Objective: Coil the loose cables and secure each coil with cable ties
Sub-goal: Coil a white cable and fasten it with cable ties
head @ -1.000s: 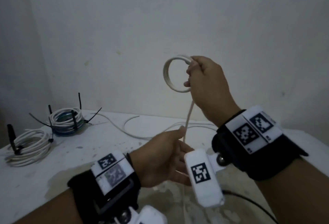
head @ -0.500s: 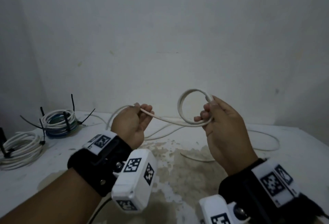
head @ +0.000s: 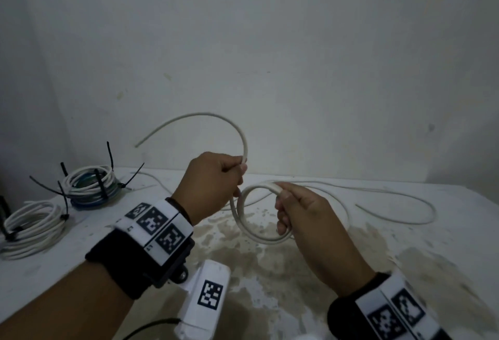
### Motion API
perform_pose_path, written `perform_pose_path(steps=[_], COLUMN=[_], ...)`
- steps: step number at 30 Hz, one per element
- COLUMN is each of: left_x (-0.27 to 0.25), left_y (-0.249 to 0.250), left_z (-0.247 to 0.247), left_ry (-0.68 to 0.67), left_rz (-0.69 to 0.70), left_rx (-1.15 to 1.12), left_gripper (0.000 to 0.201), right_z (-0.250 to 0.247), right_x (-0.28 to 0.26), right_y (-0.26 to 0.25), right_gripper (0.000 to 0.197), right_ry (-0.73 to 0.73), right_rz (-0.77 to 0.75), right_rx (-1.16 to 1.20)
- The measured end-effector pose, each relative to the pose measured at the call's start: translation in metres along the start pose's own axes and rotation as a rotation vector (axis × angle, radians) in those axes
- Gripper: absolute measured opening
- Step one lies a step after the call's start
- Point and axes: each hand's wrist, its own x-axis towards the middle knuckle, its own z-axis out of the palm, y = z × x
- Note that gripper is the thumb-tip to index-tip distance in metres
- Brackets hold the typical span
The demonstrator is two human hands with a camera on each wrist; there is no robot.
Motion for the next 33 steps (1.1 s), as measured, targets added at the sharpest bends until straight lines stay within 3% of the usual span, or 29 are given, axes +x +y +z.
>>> perform_pose_path(steps=[4, 8, 14, 19, 25, 27, 29, 31, 33], left_x=[-0.004, -0.008, -0.016, -0.021, -0.022, -0.021, -0.021, -0.023, -0.026], left_y=[0.001, 0.002, 0.003, -0.002, -0.002, -0.003, -0.004, -0.003, -0.004], left_z=[0.005, 0.011, 0.016, 0.019, 0.018, 0.015, 0.011, 0.009, 0.008], left_ry=[-0.109, -0.298, -0.454, -0.527, -0.502, -0.478, -0.491, -0.533, -0.535], left_rz=[0.071, 0.013, -0.134, 0.104, 0.132, 0.126, 0.106, 0.106, 0.123], left_rx=[0.171, 0.099, -0.110, 0.128, 0.138, 0.153, 0.159, 0.168, 0.159], left_gripper=[0.023, 0.021, 0.021, 0.016, 0.022, 0.022, 0.018, 0.013, 0.013], right_z=[0.000, -0.006, -0.013, -0.012, -0.015, -0.019, -0.030, -0.037, -0.038], right_x=[0.002, 0.001, -0.001, -0.002, -0.004, -0.003, 0.002, 0.005, 0.006], right_y=[0.003, 0.010, 0.013, 0.017, 0.014, 0.016, 0.020, 0.029, 0.029], right_gripper=[0.018, 0.015, 0.014, 0.009, 0.010, 0.003, 0.024, 0.041, 0.034], right_ry=[-0.053, -0.064, -0.085, -0.057, -0.049, 0.050, 0.195, 0.165, 0.122], right_rz=[-0.005, -0.001, 0.028, 0.044, -0.004, -0.091, -0.335, -0.484, -0.446], right_rx=[-0.084, -0.145, -0.060, -0.102, -0.139, -0.259, -0.605, -0.871, -0.873])
